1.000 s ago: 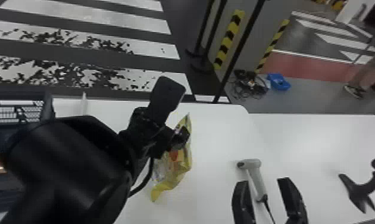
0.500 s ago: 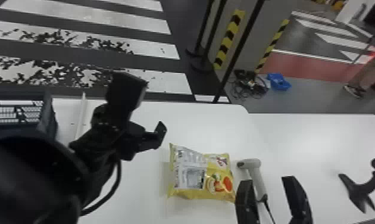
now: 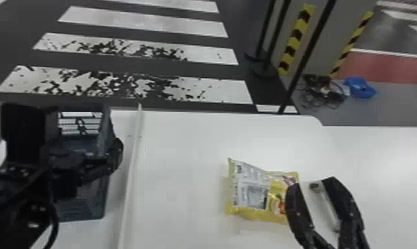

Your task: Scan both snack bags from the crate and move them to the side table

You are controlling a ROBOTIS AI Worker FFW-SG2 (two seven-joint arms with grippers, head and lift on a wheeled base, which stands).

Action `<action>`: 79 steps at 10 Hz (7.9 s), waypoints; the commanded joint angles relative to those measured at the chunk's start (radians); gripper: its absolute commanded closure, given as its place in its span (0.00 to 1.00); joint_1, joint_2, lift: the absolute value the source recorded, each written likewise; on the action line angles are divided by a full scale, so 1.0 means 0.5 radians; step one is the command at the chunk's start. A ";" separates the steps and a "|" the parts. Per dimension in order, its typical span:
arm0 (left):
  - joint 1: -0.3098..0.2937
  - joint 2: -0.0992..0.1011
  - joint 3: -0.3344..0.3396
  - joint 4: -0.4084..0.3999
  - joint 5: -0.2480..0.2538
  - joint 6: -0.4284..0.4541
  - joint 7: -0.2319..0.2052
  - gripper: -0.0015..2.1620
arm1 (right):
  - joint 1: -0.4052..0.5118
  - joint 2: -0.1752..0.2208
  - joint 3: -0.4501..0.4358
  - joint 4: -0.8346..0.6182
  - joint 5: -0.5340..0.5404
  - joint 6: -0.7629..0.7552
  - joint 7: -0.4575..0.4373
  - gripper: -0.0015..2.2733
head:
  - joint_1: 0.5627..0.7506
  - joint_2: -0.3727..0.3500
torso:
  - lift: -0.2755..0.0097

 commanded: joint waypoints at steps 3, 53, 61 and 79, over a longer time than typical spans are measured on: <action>0.487 0.140 0.498 -0.288 0.062 -0.220 -0.042 0.00 | -0.264 0.081 -0.218 -0.022 -0.234 0.712 0.499 0.99 | 0.70 0.48 | 0.63; 0.717 0.143 0.197 0.335 -0.094 -1.405 -0.238 0.00 | -1.068 0.476 0.334 0.653 0.193 1.467 -1.452 0.99 | 0.70 0.46 | 0.63; 0.732 0.109 0.191 0.384 -0.113 -1.490 -0.250 0.00 | -0.911 0.437 0.230 0.849 0.171 1.264 -0.894 0.99 | 0.70 0.50 | 0.63; 0.668 0.100 0.127 0.498 -0.085 -1.607 -0.247 0.00 | -0.205 0.228 0.190 -0.136 0.297 1.320 -0.157 0.99 | 0.70 0.59 | 0.63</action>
